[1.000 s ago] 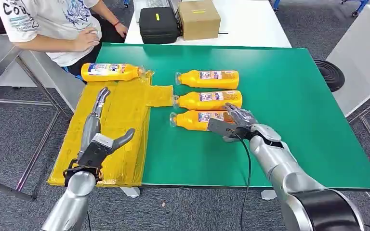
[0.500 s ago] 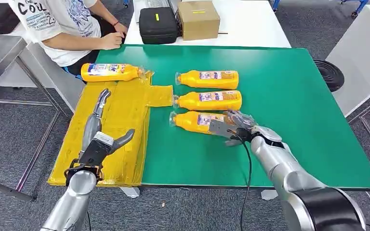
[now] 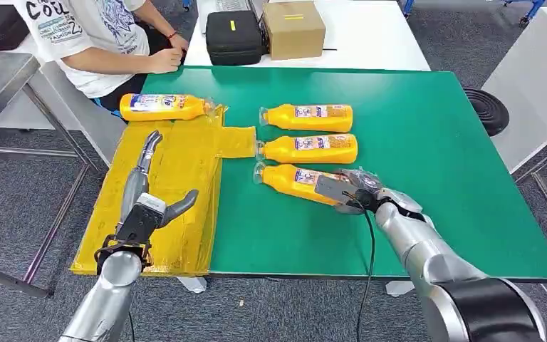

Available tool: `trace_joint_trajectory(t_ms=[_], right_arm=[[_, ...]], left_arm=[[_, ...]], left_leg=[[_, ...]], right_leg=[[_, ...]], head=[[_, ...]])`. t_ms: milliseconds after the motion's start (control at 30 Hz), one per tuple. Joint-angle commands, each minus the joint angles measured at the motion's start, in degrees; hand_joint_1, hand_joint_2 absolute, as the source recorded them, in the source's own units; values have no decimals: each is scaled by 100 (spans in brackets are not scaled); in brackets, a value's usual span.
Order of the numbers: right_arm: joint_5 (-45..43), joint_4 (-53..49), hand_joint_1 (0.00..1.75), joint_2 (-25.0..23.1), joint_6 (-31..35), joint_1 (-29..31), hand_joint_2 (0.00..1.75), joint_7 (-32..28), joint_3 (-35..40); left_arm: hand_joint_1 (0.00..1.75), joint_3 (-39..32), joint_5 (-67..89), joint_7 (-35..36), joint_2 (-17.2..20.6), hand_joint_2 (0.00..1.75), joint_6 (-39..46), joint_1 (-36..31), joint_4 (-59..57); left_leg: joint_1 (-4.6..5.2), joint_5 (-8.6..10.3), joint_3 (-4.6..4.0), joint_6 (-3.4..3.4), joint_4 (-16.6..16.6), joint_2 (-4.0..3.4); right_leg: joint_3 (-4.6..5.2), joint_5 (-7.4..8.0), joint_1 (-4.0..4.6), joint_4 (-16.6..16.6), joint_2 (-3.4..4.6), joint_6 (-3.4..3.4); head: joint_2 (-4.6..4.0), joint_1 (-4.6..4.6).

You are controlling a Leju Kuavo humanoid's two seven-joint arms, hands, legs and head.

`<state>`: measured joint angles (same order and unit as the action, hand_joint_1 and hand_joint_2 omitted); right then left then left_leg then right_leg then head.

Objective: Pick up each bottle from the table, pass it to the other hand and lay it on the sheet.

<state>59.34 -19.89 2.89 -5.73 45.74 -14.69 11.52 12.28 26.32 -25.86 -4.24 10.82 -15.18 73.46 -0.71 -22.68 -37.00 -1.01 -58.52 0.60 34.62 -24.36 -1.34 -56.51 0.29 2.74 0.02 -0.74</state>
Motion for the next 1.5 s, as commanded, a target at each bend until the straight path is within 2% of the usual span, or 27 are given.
trace_joint_trajectory(t_ms=[33,233,267,433,533,567,633,1133,1200,1333,1367,1500], right_arm=[[-28,393,147,61,-33,53,175,-32,-81],[-28,393,147,61,-33,53,175,-32,-81],[-28,388,173,59,-30,51,175,-34,-80],[-120,277,175,46,136,-12,175,-273,-113],[-553,-64,175,-88,849,-125,175,-1178,-403],[-905,-397,175,-230,1248,-258,175,-1728,-609],[-1439,-1070,175,-435,1546,-591,175,-2227,-730],[-1544,-1235,175,-423,1541,-696,175,-2147,-603],[-1761,-1393,175,-493,1759,-781,175,-2405,-669],[-2300,-2652,175,-747,2342,-1613,175,-2458,-712],[-2396,-2848,175,-761,2370,-1779,175,-2449,-712],[-2660,-3152,175,-896,2370,-2161,175,-2531,-729]], left_arm=[[0,-54,-48,10,3,175,-51,-260,-394],[0,-54,-48,10,3,175,-51,-260,-394],[0,-53,-51,11,3,175,-51,-259,-399],[0,-55,-108,29,21,175,-56,-242,-371],[0,-191,-280,11,23,175,25,-119,-250],[0,-311,-579,-38,14,175,-12,-8,-148],[0,-478,-1224,-59,0,175,-213,109,-85],[0,-432,-1299,-81,39,175,-220,95,-123],[0,-534,-1615,-33,-18,175,-298,118,-124],[0,-573,-2810,177,-63,175,-1051,138,-396],[0,-533,-2960,202,-69,175,-1176,110,-486],[0,-464,-3410,291,-62,175,-1482,47,-735]], left_leg=[[-1,-6,22,0,4,6],[-2,-5,22,1,4,6],[-2,-3,16,1,3,6],[-2,-5,21,1,5,5],[-1,-6,23,2,6,0],[-1,-5,18,2,5,-6],[-1,-12,24,3,5,-22],[-4,-8,7,1,1,-9],[-2,-2,-4,2,3,-3],[-2,-18,33,6,10,-17],[-3,-8,11,4,8,-5],[-6,-5,8,2,9,6]], right_leg=[[-27,-8,4,6,-14,-14],[-26,-8,5,6,-13,-14],[-19,-6,4,5,-11,-11],[-25,-7,5,7,-11,-13],[-24,-7,4,7,-7,-14],[-17,-4,3,5,0,-11],[-21,-5,4,5,15,-17],[-9,-7,1,-2,1,-15],[1,-2,-1,0,-1,-9],[-31,-14,6,7,7,-26],[-13,-7,5,7,0,-13],[-9,-10,7,6,-10,-12]], head=[[0,0],[0,0],[0,0],[0,0],[0,0],[0,0],[0,2],[0,0],[0,0],[0,0],[0,0],[0,0]])
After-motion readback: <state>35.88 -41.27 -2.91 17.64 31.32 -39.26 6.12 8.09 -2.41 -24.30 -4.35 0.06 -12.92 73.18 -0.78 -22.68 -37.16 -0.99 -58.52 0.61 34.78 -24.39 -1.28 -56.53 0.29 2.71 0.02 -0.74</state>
